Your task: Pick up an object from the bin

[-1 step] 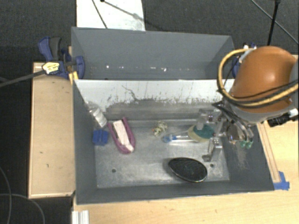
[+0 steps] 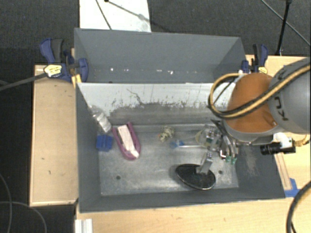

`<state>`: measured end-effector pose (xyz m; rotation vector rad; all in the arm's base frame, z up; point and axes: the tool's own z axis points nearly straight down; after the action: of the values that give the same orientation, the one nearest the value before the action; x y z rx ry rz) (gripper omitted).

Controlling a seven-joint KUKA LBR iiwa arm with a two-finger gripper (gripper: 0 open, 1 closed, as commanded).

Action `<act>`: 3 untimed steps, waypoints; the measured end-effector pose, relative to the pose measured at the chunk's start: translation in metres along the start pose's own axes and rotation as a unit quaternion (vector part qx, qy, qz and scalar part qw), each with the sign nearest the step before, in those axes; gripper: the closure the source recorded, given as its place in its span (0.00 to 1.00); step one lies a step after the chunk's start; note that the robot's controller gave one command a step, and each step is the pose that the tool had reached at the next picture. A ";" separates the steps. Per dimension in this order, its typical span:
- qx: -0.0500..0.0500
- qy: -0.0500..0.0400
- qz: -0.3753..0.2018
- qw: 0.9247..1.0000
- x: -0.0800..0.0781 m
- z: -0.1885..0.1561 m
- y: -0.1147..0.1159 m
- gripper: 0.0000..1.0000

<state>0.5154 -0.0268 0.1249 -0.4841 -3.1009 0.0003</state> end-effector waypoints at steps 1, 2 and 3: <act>-0.002 -0.001 0.052 0.999 0.035 0.054 0.029 0.00; -0.004 -0.010 0.052 0.999 0.029 0.049 0.029 1.00; -0.002 -0.007 0.038 0.999 0.003 -0.080 0.018 1.00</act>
Offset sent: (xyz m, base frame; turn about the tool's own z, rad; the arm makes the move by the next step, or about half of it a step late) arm -0.0255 0.0358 -0.0549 0.1048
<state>0.5187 -0.0090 0.2052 -0.6056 -3.0948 -0.0028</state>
